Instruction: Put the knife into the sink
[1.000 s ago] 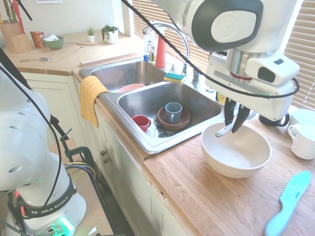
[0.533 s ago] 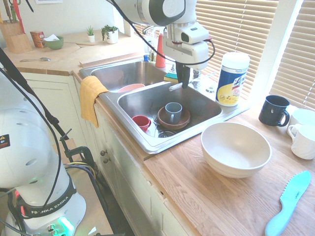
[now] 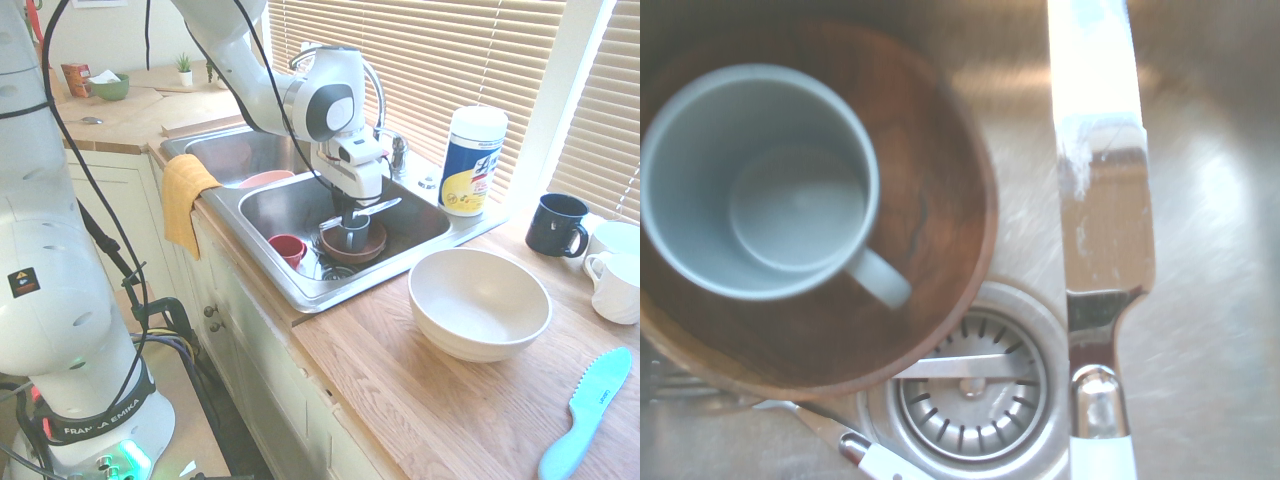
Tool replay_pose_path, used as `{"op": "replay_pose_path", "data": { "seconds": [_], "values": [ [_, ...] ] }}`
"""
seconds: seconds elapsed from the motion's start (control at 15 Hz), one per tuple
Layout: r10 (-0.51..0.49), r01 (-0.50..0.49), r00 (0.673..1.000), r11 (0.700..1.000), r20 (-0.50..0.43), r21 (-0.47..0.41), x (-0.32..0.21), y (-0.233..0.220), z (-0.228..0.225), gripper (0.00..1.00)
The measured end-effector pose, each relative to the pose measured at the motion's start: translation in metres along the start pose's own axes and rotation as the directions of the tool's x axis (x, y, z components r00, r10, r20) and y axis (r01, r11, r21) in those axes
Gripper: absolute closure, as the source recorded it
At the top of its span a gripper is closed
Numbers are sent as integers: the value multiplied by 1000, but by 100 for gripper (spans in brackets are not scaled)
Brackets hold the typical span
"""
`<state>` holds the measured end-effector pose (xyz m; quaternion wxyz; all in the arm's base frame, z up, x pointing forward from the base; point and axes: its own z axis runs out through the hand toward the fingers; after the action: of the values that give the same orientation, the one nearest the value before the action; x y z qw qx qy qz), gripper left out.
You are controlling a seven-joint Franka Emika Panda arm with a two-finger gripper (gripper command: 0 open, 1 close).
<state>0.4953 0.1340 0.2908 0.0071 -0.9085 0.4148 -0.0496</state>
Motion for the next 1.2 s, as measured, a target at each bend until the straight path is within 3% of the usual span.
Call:
{"op": "replay_pose_path", "data": {
  "seconds": [0.53, 0.87, 0.93, 1.2],
  "values": [
    [69, -66, 997, 996, 47, -60, 20, 10, 116, 100],
    [77, -73, 995, 995, 65, -63, 31, -7, 144, 100],
    [74, -69, 995, 996, 69, -64, 31, -9, 147, 0],
    [63, -55, 994, 995, 90, -85, 25, -7, 163, 0]
  ]
}}
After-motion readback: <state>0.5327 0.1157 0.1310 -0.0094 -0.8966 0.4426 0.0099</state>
